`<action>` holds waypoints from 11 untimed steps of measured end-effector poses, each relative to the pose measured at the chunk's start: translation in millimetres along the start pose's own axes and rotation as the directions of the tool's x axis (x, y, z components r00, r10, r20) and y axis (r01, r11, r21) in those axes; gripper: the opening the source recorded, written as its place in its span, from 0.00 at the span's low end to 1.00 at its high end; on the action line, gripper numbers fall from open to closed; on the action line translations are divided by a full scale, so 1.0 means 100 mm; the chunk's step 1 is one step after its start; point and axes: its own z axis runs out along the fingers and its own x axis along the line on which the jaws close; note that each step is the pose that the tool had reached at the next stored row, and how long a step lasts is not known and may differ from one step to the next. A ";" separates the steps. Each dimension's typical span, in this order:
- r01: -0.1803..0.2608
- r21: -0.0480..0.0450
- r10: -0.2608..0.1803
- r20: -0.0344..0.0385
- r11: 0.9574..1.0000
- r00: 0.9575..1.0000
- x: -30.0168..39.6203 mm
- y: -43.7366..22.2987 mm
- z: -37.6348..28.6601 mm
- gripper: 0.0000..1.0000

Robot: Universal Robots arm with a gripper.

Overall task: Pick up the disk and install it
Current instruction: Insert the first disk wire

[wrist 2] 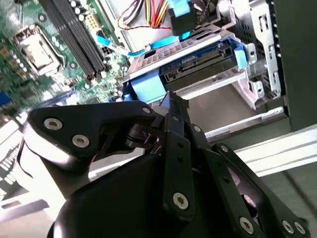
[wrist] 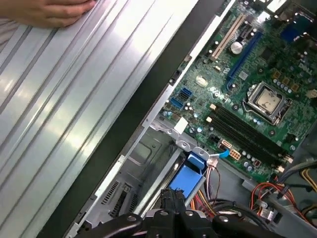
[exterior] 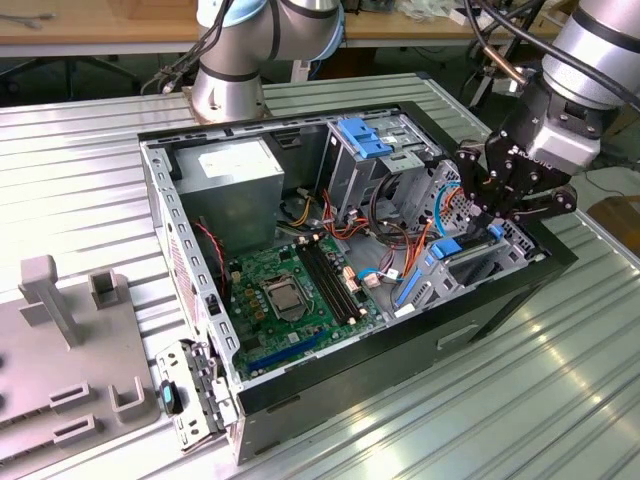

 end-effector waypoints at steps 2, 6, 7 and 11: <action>0.101 0.000 -0.101 0.001 0.995 0.995 0.006 -0.007 0.000 0.11; 0.111 0.000 -0.111 0.001 0.994 0.994 0.064 -0.116 0.001 0.11; 0.112 0.000 -0.112 0.001 0.994 0.994 0.075 -0.141 0.003 0.11; 0.114 0.000 -0.114 0.001 0.993 0.993 0.100 -0.218 0.005 0.11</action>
